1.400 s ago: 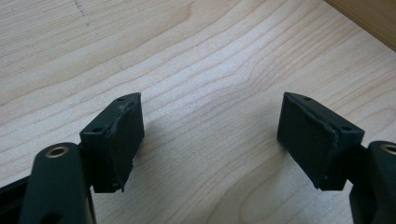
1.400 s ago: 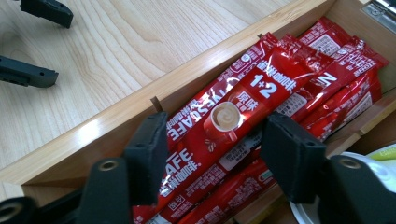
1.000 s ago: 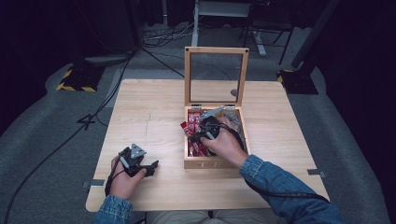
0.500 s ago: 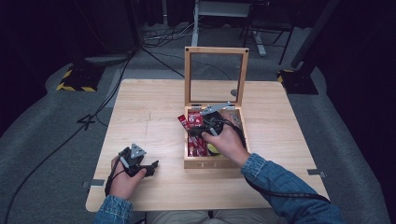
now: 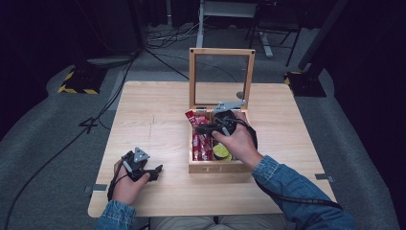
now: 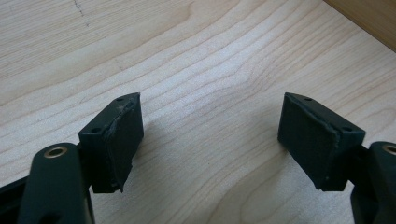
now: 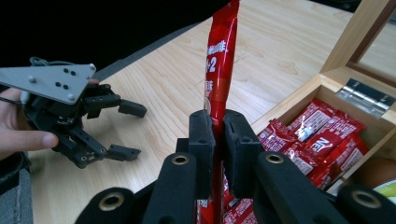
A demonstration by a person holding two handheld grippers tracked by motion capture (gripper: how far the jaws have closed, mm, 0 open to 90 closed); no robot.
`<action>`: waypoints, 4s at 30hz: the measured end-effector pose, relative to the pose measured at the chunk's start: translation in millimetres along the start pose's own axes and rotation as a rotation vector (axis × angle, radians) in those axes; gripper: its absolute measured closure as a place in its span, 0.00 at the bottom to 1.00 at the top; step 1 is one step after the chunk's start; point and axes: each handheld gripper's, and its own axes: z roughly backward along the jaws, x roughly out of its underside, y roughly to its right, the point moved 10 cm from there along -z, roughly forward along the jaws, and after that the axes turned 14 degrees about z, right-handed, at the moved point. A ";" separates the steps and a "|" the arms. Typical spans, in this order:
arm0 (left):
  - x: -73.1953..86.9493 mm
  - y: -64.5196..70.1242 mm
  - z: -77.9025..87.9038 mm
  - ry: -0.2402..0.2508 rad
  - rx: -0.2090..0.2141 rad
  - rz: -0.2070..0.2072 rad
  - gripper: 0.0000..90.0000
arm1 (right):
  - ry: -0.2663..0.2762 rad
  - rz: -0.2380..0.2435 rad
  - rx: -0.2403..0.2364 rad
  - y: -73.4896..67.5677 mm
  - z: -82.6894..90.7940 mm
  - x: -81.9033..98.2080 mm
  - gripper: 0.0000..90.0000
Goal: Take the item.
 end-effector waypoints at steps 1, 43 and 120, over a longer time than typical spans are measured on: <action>-0.1 -0.1 -0.1 -0.001 0.000 -0.001 0.25 | 0.001 0.001 0.001 0.5 2.0 -0.7 0.92; -12.3 -5.6 -12.7 -0.022 0.019 -0.025 0.15 | 0.040 -0.038 0.193 66.0 110.5 23.8 0.92; -12.5 -5.4 -13.0 -0.021 0.020 -0.024 0.14 | -0.242 -0.428 0.419 184.2 140.7 224.9 0.91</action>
